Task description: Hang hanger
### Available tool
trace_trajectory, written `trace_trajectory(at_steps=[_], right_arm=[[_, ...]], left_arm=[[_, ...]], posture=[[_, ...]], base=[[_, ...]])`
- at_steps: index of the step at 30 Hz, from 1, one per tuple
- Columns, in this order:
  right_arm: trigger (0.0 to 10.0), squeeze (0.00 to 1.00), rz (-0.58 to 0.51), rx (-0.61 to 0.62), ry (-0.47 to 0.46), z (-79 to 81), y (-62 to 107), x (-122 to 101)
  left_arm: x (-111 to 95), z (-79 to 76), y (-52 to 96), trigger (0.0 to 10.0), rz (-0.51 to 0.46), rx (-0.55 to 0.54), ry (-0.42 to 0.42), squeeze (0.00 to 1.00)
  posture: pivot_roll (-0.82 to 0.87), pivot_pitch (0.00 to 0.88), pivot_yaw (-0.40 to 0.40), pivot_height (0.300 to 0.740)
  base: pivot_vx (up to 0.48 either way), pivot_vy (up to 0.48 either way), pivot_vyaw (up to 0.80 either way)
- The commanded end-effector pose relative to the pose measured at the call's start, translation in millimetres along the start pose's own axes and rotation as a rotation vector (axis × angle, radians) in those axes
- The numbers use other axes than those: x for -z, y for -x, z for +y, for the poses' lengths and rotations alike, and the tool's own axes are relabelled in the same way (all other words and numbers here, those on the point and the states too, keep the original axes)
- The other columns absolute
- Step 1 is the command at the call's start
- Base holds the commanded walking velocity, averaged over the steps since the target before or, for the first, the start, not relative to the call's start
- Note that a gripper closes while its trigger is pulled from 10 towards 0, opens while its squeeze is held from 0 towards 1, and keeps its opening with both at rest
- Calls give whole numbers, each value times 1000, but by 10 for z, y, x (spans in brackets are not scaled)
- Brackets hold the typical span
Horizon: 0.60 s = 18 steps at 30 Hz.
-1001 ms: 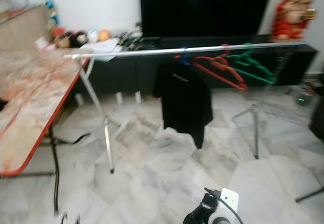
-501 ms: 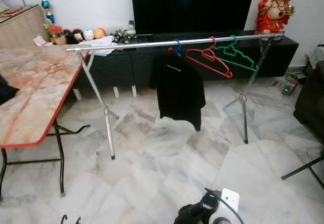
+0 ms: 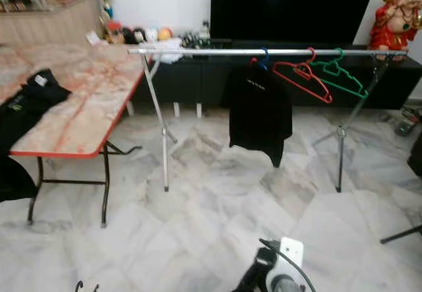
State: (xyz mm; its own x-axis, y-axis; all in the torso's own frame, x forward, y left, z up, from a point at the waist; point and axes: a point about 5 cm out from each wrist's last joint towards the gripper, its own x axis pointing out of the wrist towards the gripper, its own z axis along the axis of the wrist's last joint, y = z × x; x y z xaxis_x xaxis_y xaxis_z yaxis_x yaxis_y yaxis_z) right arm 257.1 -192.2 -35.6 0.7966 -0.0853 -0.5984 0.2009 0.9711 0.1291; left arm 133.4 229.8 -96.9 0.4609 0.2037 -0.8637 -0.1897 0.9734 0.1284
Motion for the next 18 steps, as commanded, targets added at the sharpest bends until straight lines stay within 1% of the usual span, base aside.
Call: trace_trajectory(at_steps=[1,2,3,4,5,8,9,10,11,12,13,14,15,16,17,18], right_arm=[[10000,0,-30,-5,11,6,-13,-70],[10000,0,-47,-15,18,26,-25,-124],[10000,0,-89,-43,64,79,-55,-263],[10000,0,-89,-43,64,79,-55,-263],[10000,0,-118,-69,119,128,-73,-364],[10000,0,-169,-111,207,218,-95,-527],[10000,0,-190,-119,234,244,-102,-596],[10000,0,-190,-119,234,244,-102,-596],[10000,0,-227,-129,256,289,-114,-724],[10000,0,-227,-129,256,289,-114,-724],[10000,0,-240,-133,257,307,-119,-779],[10000,0,-262,-141,264,350,-127,-880],[10000,0,-269,-150,277,385,-131,-928],[10000,0,-269,-150,277,385,-131,-928],[10000,0,-273,-165,304,436,-137,-987],[10000,0,-274,-174,320,462,-139,-1010]], left_arm=[[-67,24,-7,10000,-27,-8,-1,0],[-133,43,-12,10000,-55,-11,-2,0],[-314,80,-22,10000,-128,-12,-21,0],[-314,80,-22,10000,-128,-12,-21,0],[-453,98,-24,10000,-182,-8,-41,0],[-716,96,-17,10000,-276,28,-88,0],[-833,77,-8,10000,-318,57,-120,0],[-833,77,-8,10000,-318,57,-120,0],[-1034,10,21,10000,-392,133,-213,0],[-1034,10,21,10000,-392,133,-213,0],[-1111,-26,39,10000,-420,172,-261,0],[-1232,-100,77,10000,-462,252,-362,0],[-1302,-145,108,10000,-485,304,-434,0],[-1302,-145,108,10000,-485,304,-434,0],[-1389,-209,158,10000,-513,379,-527,0],[-1427,-235,183,10000,-520,413,-559,0]], posture=[[65,10,-14,740],[65,13,-13,740],[65,16,-12,740],[65,16,-12,740],[65,16,-12,740],[65,21,-8,740],[68,22,-10,740],[68,22,-10,740],[71,23,-10,740],[71,23,-10,740],[71,23,-10,740],[73,25,-13,740],[72,25,-14,740],[72,25,-14,740],[72,26,-16,740],[73,26,-16,740]], base=[[0,0,0],[0,0,0],[0,0,0],[0,0,0],[0,0,0],[0,0,0],[0,0,0],[0,0,0],[0,0,0],[0,0,0],[0,0,0],[0,0,0],[0,0,0],[0,0,0],[0,0,0],[0,0,0]])
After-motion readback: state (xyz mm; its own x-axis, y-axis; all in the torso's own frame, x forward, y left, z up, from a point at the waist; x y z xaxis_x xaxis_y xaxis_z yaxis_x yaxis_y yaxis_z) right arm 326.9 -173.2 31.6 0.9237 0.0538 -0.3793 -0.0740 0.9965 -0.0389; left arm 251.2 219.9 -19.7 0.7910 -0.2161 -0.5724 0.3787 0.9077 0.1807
